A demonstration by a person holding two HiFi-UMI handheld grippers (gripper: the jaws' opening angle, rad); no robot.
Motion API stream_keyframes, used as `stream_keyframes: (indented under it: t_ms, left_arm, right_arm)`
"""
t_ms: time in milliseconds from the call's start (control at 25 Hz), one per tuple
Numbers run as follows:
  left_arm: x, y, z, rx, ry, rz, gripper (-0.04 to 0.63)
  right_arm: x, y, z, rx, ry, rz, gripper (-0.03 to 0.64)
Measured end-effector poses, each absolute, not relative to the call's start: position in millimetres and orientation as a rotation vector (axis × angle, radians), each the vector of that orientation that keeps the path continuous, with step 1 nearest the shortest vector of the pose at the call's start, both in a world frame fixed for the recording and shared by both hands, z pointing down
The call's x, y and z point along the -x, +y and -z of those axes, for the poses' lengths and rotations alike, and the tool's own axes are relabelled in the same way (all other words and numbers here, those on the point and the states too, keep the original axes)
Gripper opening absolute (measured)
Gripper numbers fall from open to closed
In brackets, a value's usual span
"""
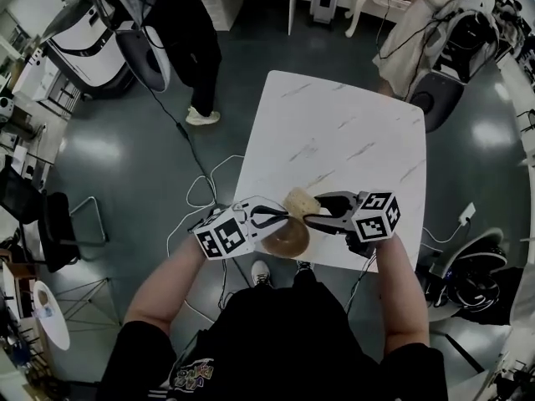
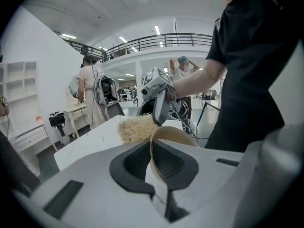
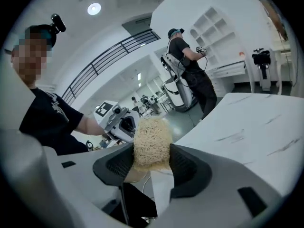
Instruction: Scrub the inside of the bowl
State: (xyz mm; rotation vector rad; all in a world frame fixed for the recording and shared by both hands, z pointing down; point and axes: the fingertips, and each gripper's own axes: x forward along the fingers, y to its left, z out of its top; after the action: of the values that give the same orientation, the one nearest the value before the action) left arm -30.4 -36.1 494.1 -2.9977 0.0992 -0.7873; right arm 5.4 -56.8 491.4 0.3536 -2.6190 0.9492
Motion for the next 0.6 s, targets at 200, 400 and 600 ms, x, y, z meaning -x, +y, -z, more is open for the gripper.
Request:
stream_keyframes:
  t_ms: [200,400,600]
  left_arm:
    - [32.8,-51.1,-486.1,3.056,0.216,0.716,0.02]
    - [40.9,-73.8,-475.8,3.16,0.426,0.579,0.02]
    - [48.1,-97.5,-468.8,3.238,0.66,0.456,0.02]
  right_arm:
    - [-16.6,-62.3,-493.7,-0.398,-2.622,-0.987,0.244]
    - [-31.7,-66.6,-492.0,-0.477,-2.641,-1.022,0.242]
    - [-43.5,-70.1,-487.8,-0.581,-2.665,-1.034,0.242]
